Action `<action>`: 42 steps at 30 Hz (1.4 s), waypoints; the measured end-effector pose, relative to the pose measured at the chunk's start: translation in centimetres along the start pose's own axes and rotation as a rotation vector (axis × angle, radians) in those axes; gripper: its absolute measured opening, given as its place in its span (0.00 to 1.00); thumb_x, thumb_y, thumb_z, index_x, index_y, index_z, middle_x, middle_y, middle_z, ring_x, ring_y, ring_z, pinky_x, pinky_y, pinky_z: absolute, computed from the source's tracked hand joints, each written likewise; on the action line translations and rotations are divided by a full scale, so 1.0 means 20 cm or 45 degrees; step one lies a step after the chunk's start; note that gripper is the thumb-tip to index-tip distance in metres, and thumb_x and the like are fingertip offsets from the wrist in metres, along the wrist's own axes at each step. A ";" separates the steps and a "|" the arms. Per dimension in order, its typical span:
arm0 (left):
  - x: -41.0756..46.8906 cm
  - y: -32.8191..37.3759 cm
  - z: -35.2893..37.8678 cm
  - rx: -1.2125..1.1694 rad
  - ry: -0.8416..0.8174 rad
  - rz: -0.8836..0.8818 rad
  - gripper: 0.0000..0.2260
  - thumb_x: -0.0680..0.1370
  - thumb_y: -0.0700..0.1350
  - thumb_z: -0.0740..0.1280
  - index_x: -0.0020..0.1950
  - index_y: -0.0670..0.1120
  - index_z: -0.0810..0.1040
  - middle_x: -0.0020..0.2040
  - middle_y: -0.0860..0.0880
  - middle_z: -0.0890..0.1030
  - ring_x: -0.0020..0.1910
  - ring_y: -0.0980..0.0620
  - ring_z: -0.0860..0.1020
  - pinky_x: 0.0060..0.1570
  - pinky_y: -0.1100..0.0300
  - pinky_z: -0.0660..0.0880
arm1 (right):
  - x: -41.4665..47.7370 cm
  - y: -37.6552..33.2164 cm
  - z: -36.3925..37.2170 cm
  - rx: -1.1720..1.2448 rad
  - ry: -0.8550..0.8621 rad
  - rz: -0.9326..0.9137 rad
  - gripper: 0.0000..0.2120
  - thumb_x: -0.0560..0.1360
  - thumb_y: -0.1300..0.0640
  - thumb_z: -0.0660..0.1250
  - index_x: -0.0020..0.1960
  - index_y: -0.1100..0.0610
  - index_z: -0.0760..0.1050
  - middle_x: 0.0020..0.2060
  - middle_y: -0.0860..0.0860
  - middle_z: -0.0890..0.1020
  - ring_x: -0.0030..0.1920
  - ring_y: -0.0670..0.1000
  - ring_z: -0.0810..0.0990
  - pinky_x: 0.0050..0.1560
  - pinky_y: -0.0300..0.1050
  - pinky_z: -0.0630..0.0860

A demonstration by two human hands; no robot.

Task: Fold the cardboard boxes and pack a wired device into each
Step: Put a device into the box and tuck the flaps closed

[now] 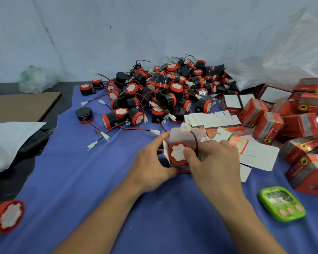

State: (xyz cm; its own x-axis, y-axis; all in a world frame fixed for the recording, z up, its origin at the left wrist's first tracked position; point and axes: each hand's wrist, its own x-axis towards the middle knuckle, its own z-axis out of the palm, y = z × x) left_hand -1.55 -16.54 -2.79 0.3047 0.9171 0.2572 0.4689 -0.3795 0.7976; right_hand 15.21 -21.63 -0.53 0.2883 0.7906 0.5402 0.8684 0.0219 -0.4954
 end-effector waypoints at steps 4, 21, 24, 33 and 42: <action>0.01 0.00 0.00 -0.019 -0.049 0.008 0.38 0.66 0.44 0.78 0.73 0.63 0.72 0.58 0.61 0.84 0.59 0.60 0.81 0.61 0.55 0.79 | 0.00 0.02 0.02 -0.281 0.046 -0.109 0.16 0.74 0.43 0.68 0.33 0.50 0.82 0.38 0.46 0.84 0.45 0.57 0.73 0.54 0.52 0.61; -0.06 0.12 0.04 0.367 0.552 0.672 0.08 0.72 0.48 0.74 0.48 0.47 0.80 0.51 0.54 0.79 0.53 0.50 0.76 0.57 0.59 0.70 | 0.04 0.08 0.05 -0.142 -0.239 0.036 0.11 0.79 0.50 0.69 0.57 0.47 0.87 0.77 0.54 0.71 0.78 0.61 0.62 0.73 0.51 0.51; -0.07 0.13 0.10 0.694 0.530 0.758 0.05 0.73 0.48 0.73 0.44 0.47 0.84 0.52 0.51 0.82 0.54 0.46 0.76 0.58 0.53 0.70 | 0.05 0.07 0.05 -0.075 -0.314 0.024 0.20 0.77 0.48 0.58 0.60 0.51 0.85 0.78 0.52 0.69 0.81 0.58 0.58 0.74 0.49 0.49; -0.07 0.12 0.12 0.588 0.344 0.174 0.23 0.81 0.62 0.58 0.67 0.52 0.81 0.83 0.49 0.61 0.77 0.47 0.67 0.66 0.52 0.67 | 0.05 0.07 0.02 0.112 -0.409 0.056 0.20 0.81 0.43 0.51 0.34 0.42 0.73 0.73 0.52 0.74 0.80 0.50 0.56 0.73 0.46 0.48; 0.00 0.06 0.08 0.231 0.463 -0.109 0.07 0.77 0.49 0.73 0.52 0.59 0.87 0.63 0.56 0.74 0.54 0.59 0.76 0.49 0.58 0.75 | 0.03 0.07 0.05 0.217 -0.170 0.101 0.05 0.75 0.58 0.73 0.45 0.52 0.87 0.70 0.50 0.79 0.77 0.55 0.64 0.76 0.51 0.57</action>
State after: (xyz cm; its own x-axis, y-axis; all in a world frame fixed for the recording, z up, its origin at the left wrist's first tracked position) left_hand 0.37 -17.19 -2.70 -0.0395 0.9174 0.3961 0.6284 -0.2854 0.7237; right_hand 16.13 -20.48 -1.49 0.2871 0.8678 0.4057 0.7612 0.0504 -0.6465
